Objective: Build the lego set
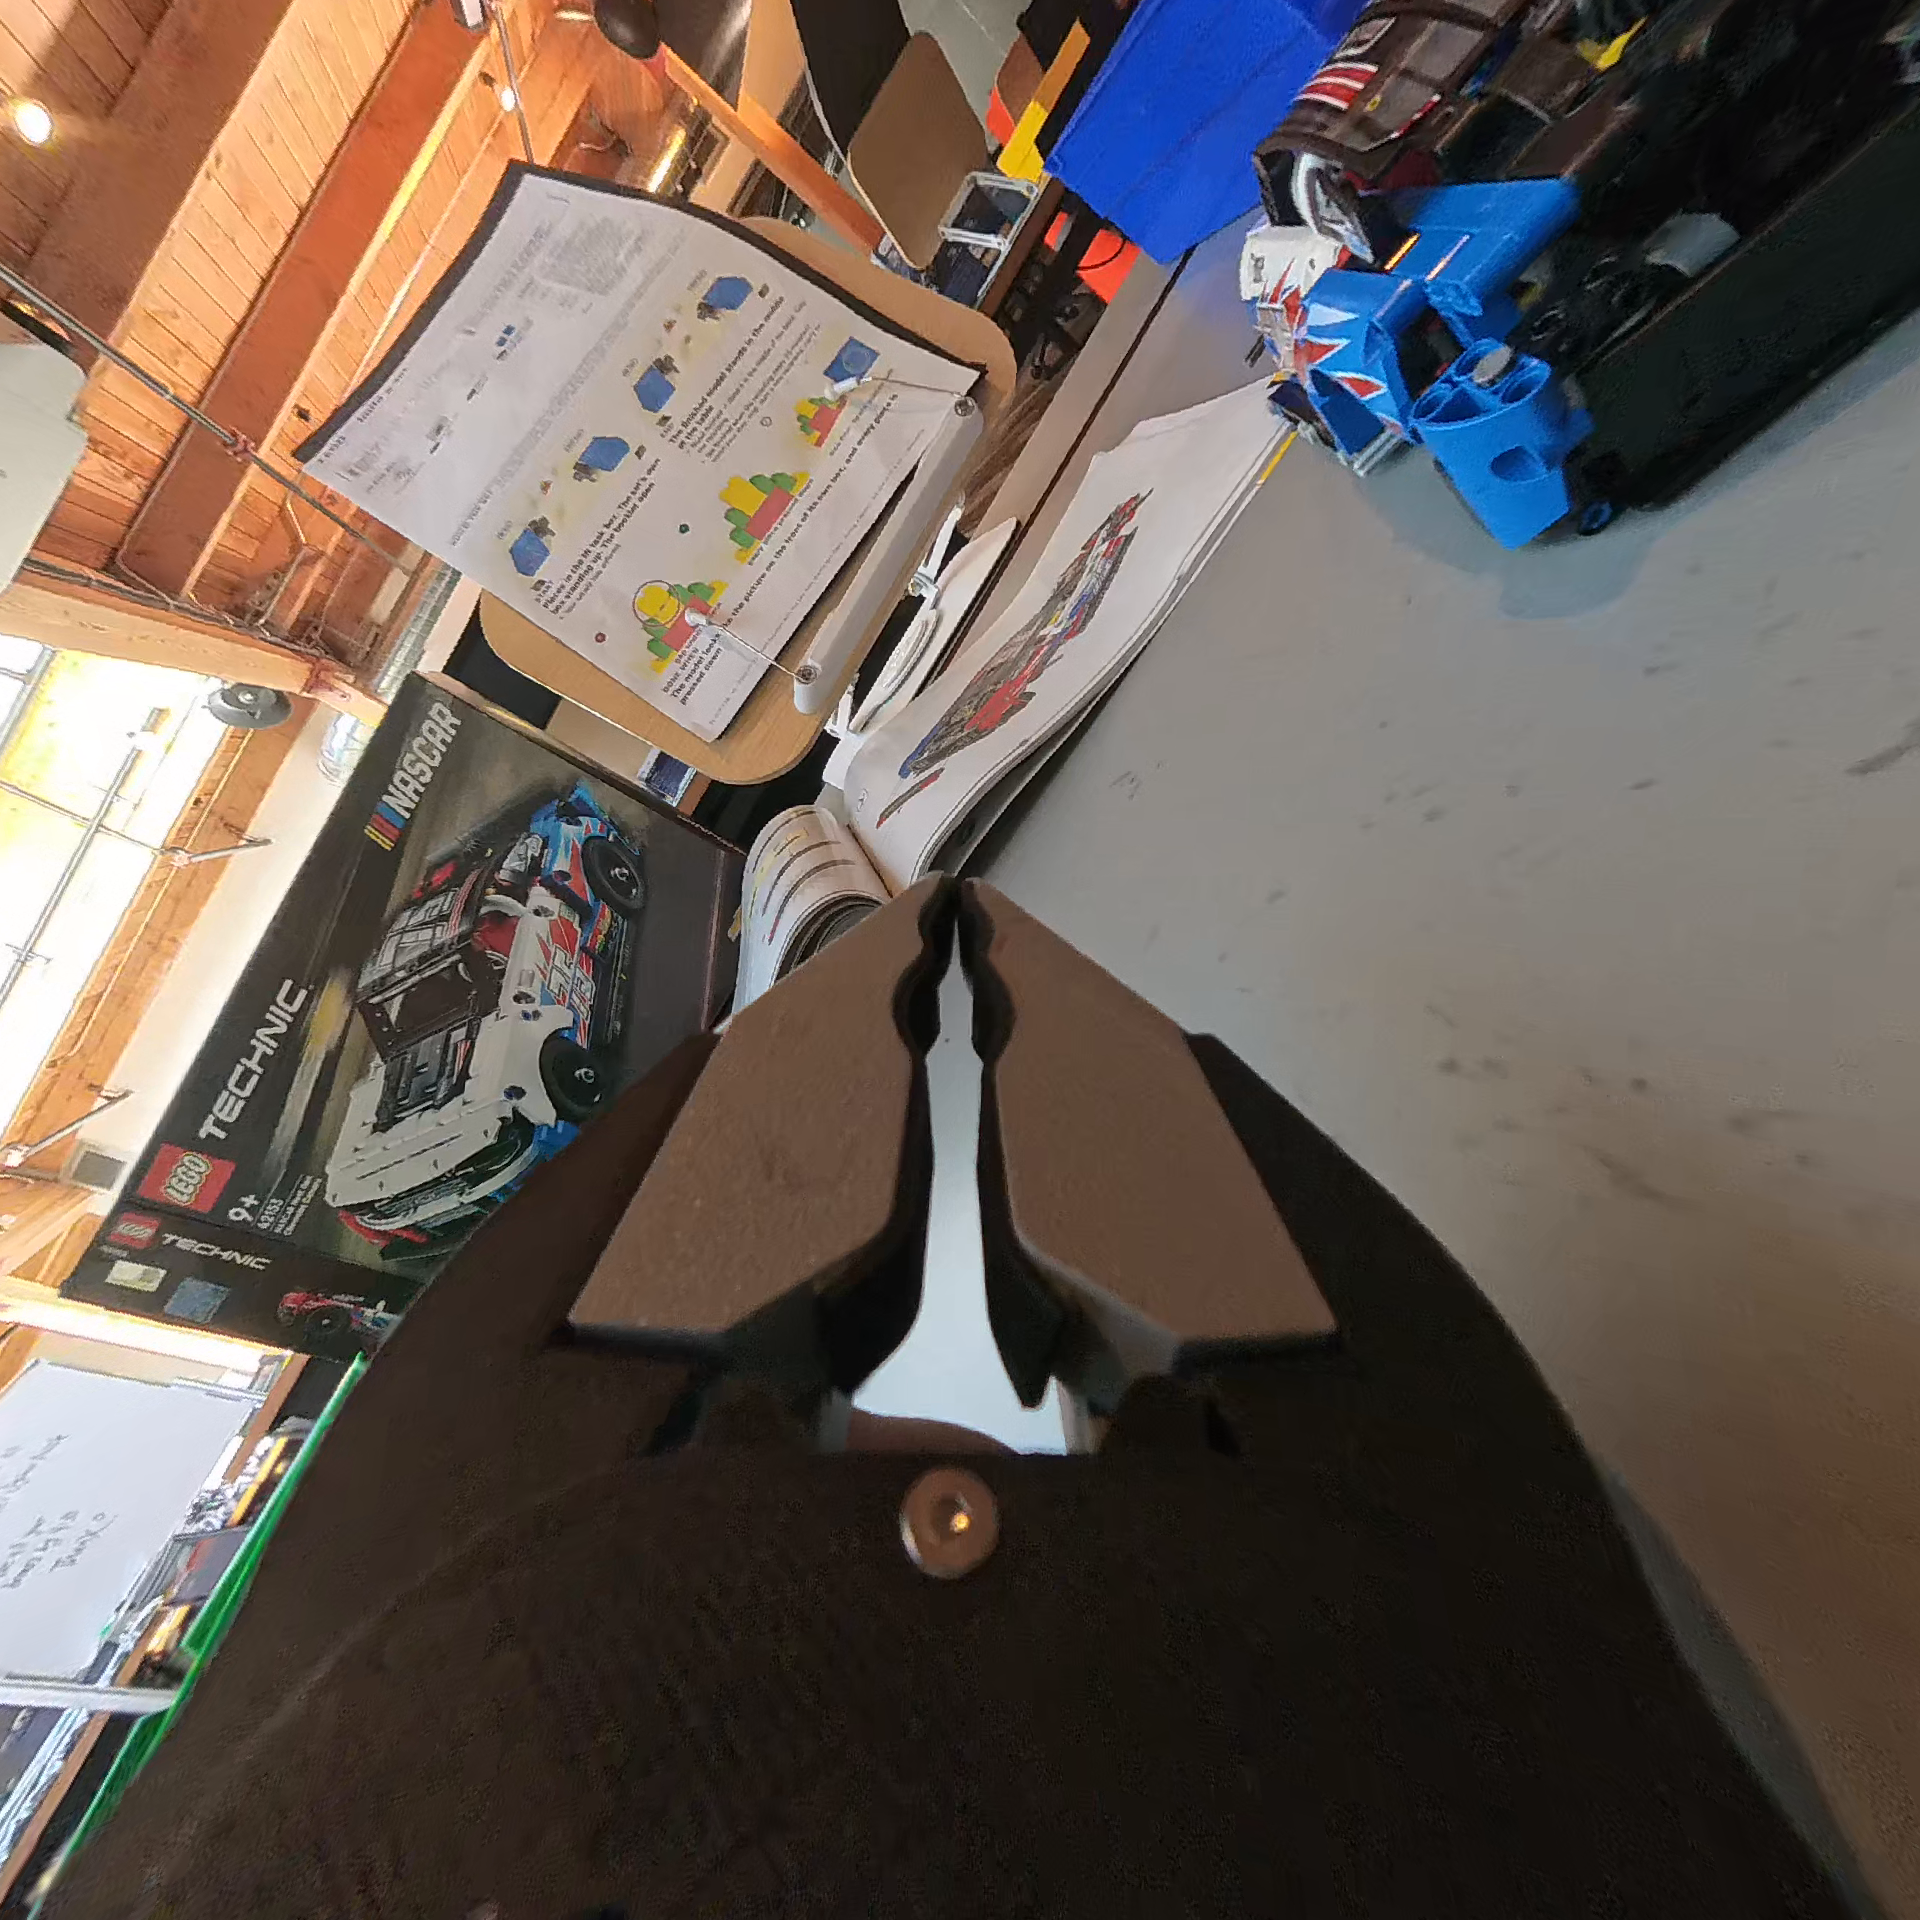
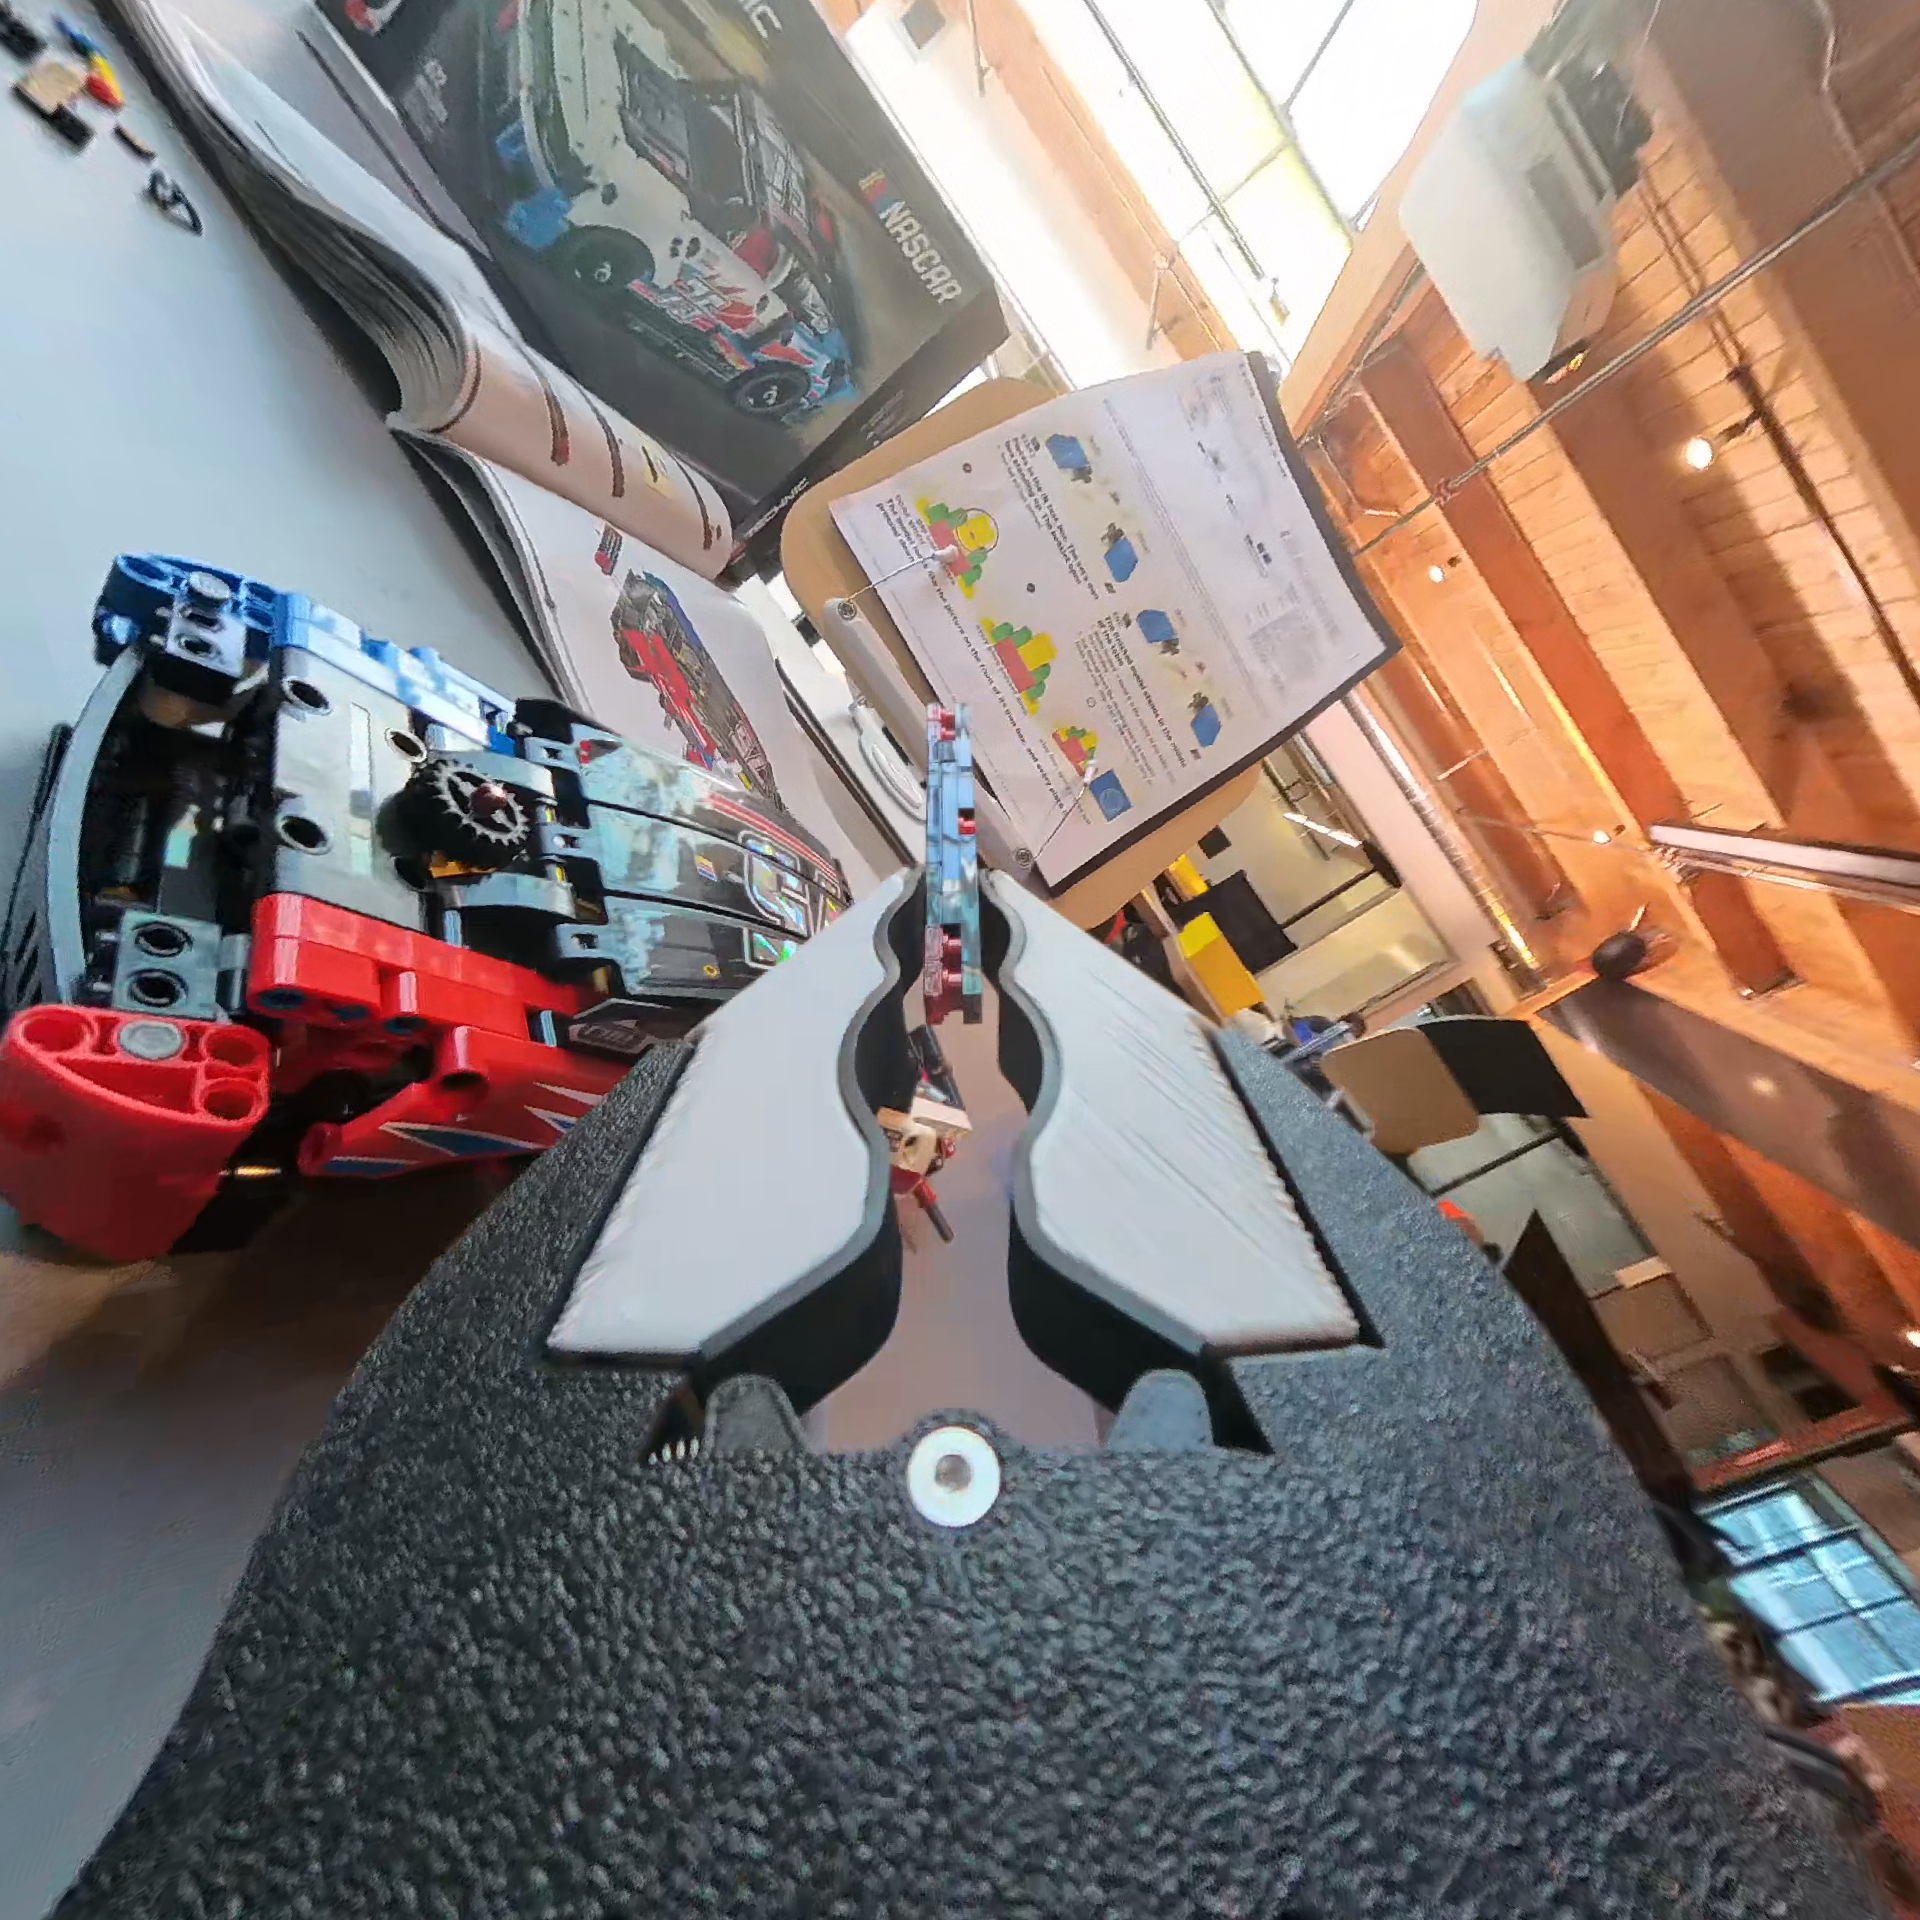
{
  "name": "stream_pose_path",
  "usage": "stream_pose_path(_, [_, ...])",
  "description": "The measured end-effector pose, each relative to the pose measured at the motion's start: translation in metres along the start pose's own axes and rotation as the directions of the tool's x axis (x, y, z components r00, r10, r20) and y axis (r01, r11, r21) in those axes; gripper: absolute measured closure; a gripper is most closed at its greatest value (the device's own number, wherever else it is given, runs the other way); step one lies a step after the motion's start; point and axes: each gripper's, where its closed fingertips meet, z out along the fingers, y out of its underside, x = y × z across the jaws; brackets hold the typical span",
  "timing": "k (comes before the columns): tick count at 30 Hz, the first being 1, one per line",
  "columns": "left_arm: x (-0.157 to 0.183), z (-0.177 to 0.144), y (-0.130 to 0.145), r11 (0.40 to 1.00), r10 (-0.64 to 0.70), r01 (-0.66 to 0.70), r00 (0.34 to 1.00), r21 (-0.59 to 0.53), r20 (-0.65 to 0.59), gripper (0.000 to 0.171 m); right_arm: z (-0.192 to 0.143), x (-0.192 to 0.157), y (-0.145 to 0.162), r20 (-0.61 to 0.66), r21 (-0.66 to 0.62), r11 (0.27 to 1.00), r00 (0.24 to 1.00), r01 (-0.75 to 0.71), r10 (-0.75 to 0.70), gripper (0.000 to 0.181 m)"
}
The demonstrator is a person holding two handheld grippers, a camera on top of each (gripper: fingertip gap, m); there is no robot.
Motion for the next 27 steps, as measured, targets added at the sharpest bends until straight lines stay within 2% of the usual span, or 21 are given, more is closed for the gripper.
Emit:
stream_pose_path(6, [-0.006,-0.001,-0.001,0.996,-0.083,0.083,0.996,0.013,-0.021,0.171,0.0,0.026,0.02,-0.019,-0.016,0.96,0.96,-0.28,0.279,0.173])
stream_pose_path(11, [0.002,0.003,-0.011,0.992,-0.112,0.116,0.99,0.049,-0.089,0.171,-0.002,0.042,0.036,0.0,-0.016,0.858,0.858,-0.513,0.513,0.173])
stream_pose_path(14, [0.003,0.013,-0.022,0.978,-0.179,0.191,0.975,0.082,-0.133,0.171,-0.005,0.047,0.039,0.017,-0.003,0.798,0.797,-0.603,0.603,0.173])
stream_pose_path(17, [0.007,0.023,-0.038,0.936,-0.302,0.336,0.919,0.103,-0.252,0.171,-0.003,0.043,0.042,0.056,-0.027,0.759,0.757,-0.65,0.651,0.173])
stream_pose_path(22, [0.022,0.034,-0.058,0.915,-0.297,0.376,0.873,0.148,-0.387,0.162,0.002,0.03,0.04,0.13,-0.061,0.764,0.753,-0.643,0.645,0.173])
stream_pose_path(25, [0.041,0.032,-0.075,0.887,-0.297,0.442,0.766,0.132,-0.57,0.155,0.001,0.025,0.036,0.172,-0.078,0.741,0.723,-0.667,0.669,0.173])
stream_pose_path(27, [0.048,0.029,-0.082,0.882,-0.281,0.459,0.691,0.104,-0.666,0.152,-0.004,0.016,0.02,0.241,-0.107,0.715,0.68,-0.691,0.693,0.173])
